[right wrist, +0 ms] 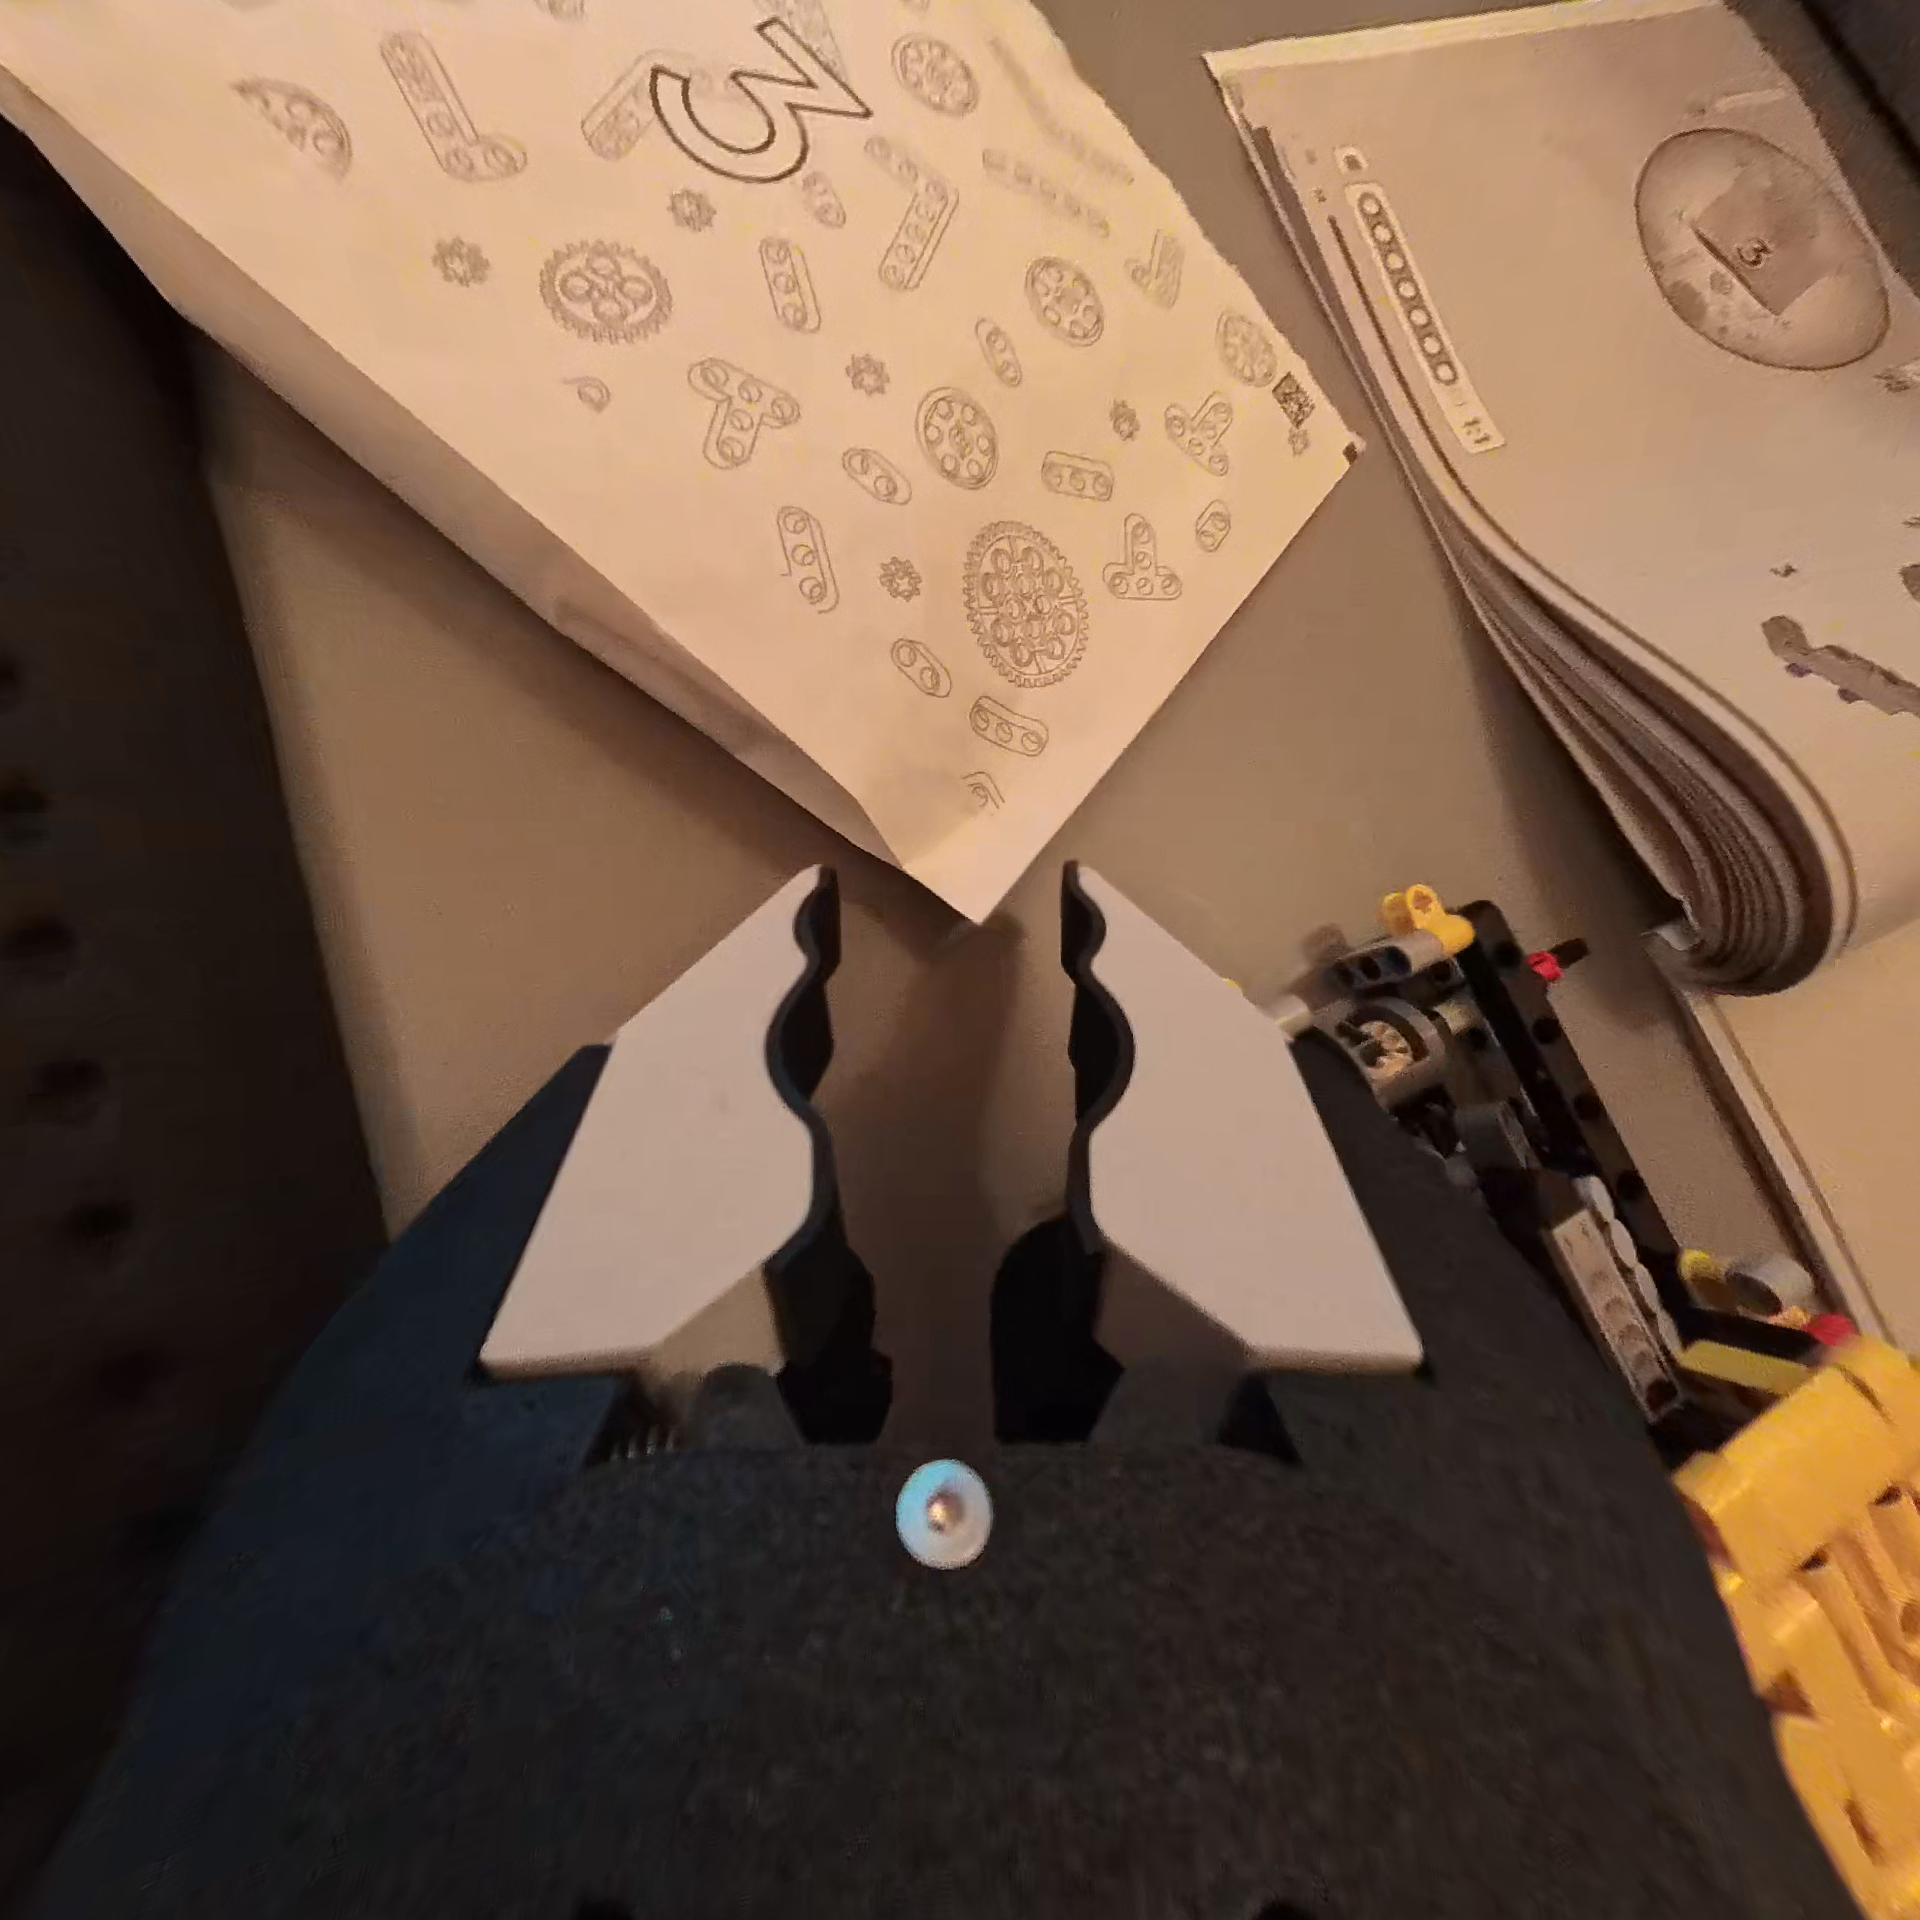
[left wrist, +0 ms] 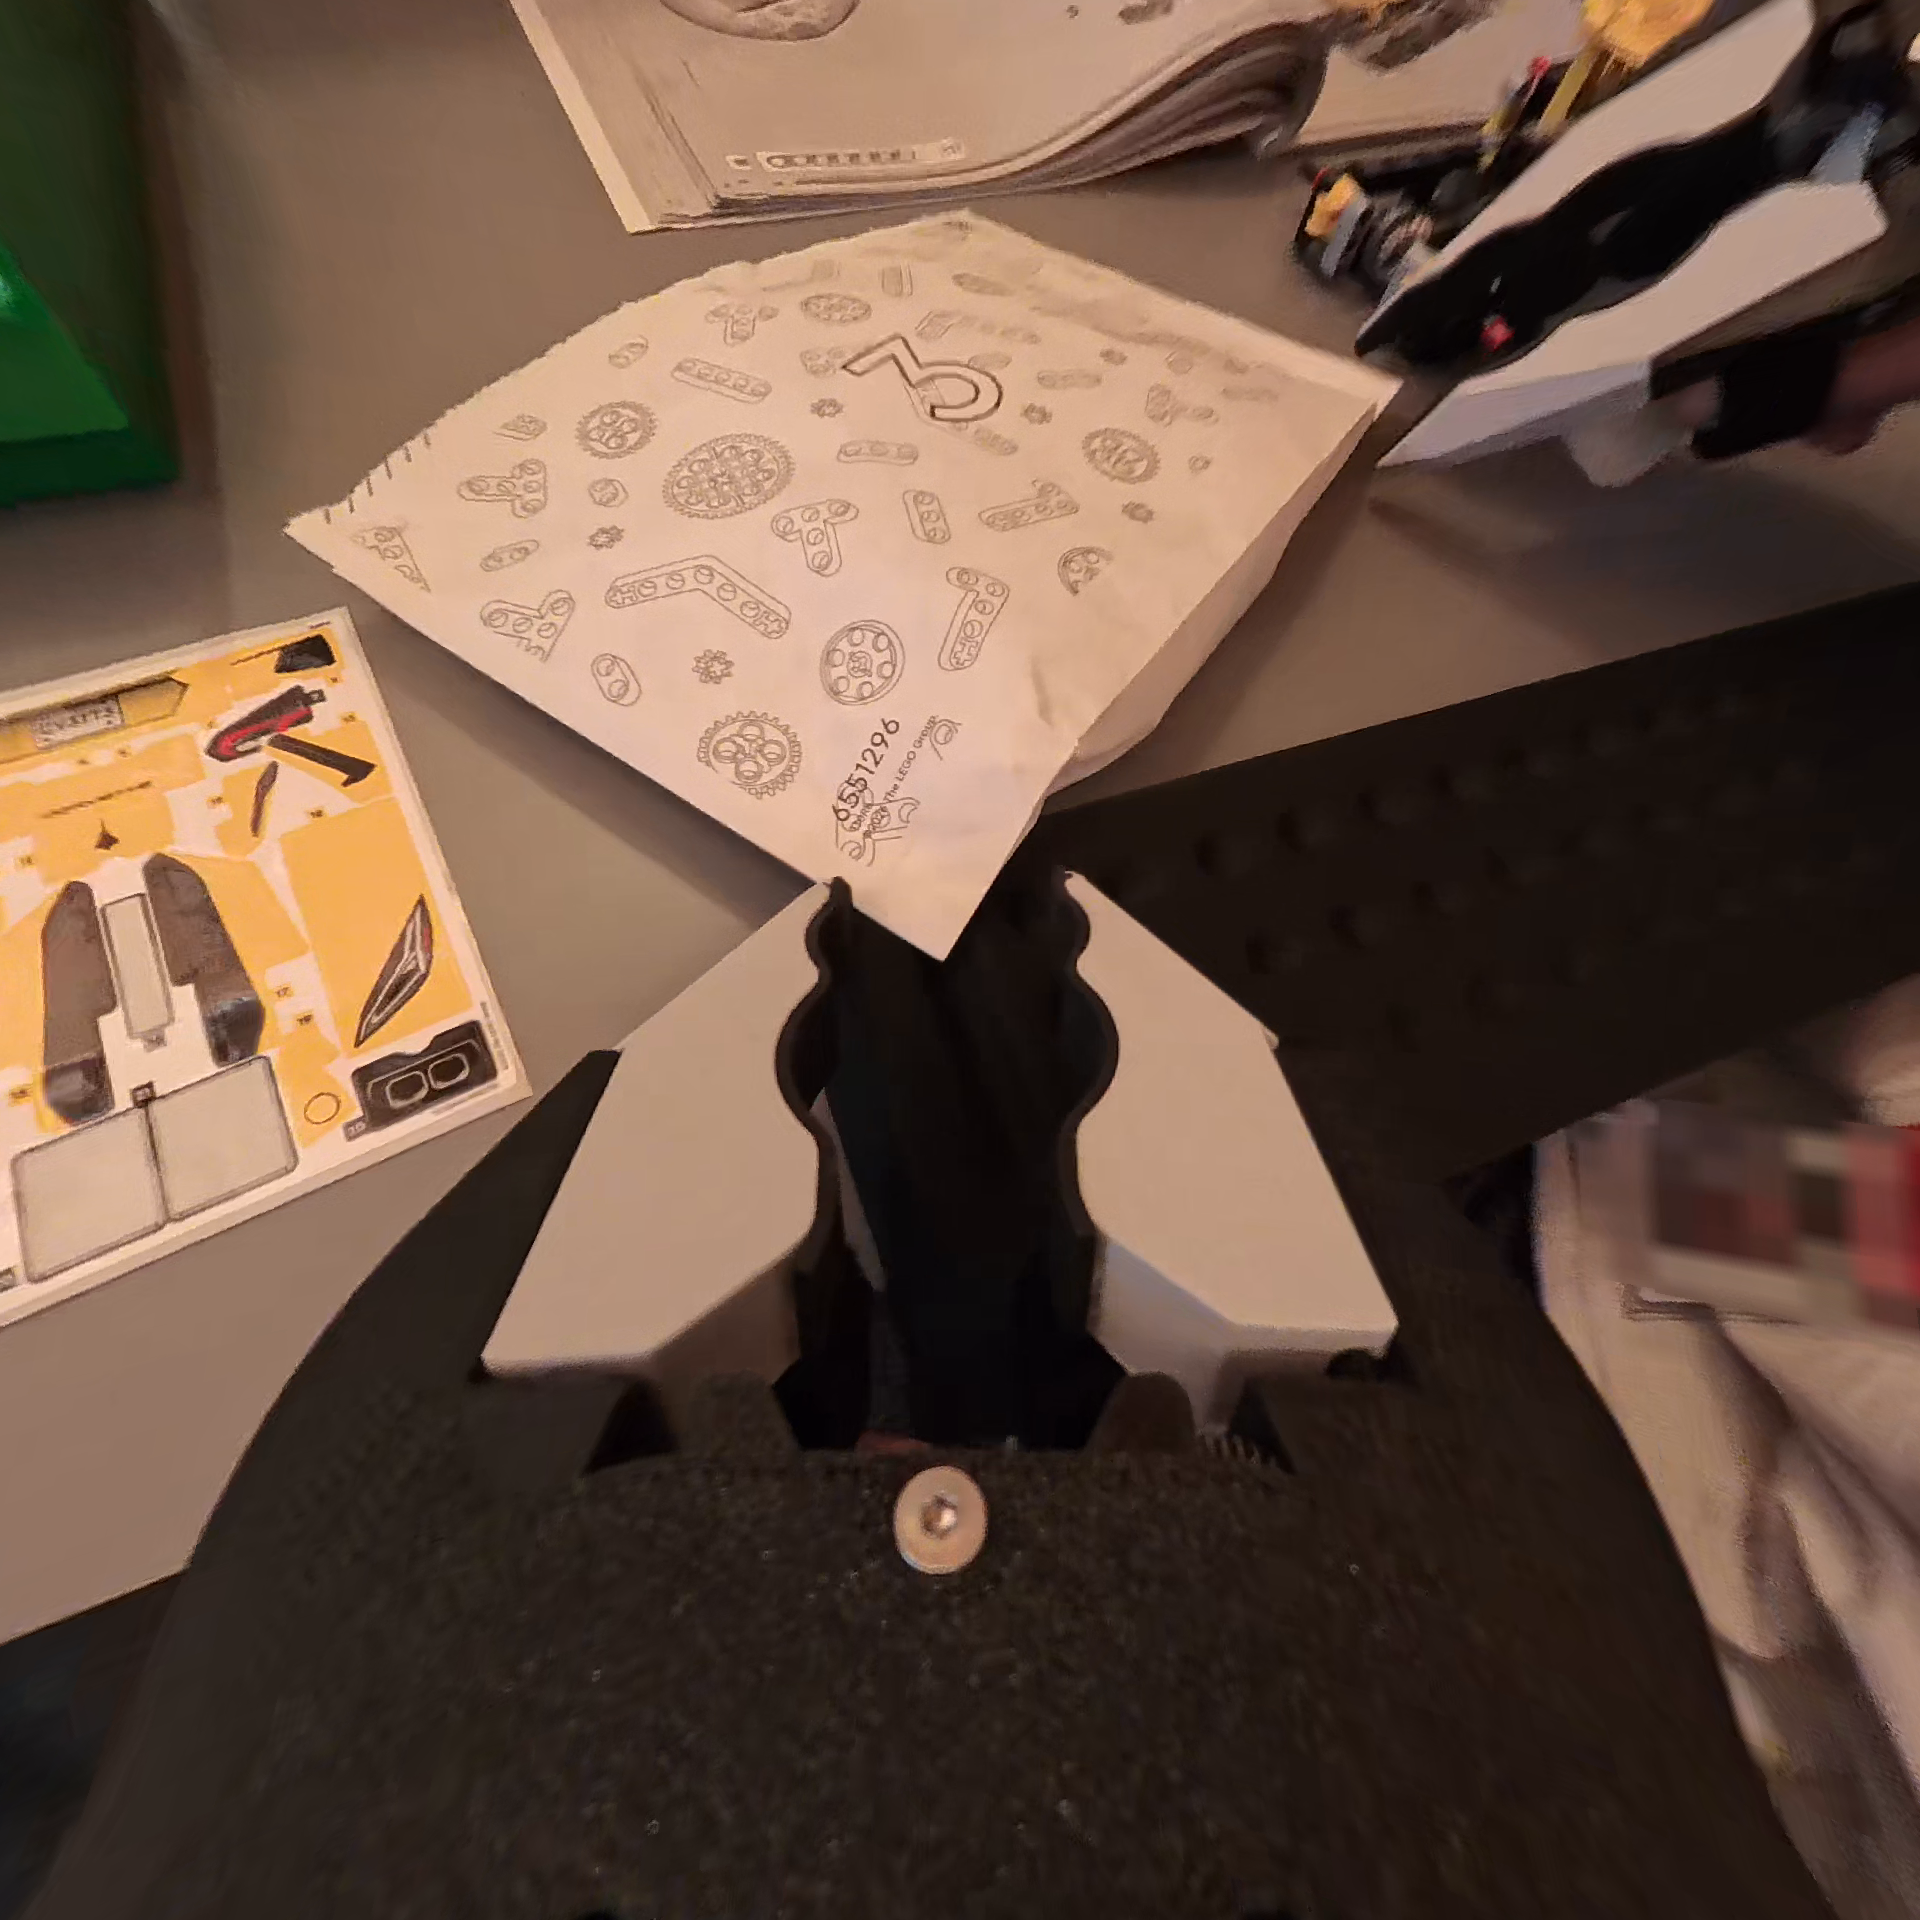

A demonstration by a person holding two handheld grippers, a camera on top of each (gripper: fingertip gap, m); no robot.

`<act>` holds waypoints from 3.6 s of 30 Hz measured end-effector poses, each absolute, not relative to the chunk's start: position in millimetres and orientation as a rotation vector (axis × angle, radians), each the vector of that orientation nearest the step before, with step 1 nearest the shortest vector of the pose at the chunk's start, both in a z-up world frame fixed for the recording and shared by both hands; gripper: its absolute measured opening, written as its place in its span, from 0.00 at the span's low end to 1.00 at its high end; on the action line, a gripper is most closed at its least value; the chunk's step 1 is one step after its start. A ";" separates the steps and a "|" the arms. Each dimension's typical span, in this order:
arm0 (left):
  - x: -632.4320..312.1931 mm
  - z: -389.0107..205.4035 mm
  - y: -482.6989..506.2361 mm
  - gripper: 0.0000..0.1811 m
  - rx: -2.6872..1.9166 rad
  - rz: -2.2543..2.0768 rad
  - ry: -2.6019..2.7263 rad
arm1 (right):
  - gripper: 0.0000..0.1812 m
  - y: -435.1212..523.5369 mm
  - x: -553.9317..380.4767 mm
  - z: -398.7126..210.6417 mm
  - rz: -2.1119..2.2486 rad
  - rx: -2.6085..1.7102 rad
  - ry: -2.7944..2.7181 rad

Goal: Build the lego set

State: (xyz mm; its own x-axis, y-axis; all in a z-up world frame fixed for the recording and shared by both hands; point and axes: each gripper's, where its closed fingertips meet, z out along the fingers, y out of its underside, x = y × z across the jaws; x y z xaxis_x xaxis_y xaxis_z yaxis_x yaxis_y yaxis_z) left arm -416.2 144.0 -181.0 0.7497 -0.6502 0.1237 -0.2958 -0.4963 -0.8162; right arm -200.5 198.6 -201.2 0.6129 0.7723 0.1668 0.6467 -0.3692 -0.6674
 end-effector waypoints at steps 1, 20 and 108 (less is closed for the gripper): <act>-415.3 -184.1 144.5 0.19 -2.117 -0.490 0.733 | 0.21 198.5 -202.9 -204.4 0.215 -2.128 -1.140; -425.0 -153.0 156.1 0.00 -2.000 -0.020 1.023 | 0.00 203.0 -200.1 -151.4 0.064 -1.845 -1.339; -397.8 -36.5 228.4 0.00 -1.875 -0.344 1.675 | 0.00 220.4 -207.8 -56.6 0.694 -2.099 -1.805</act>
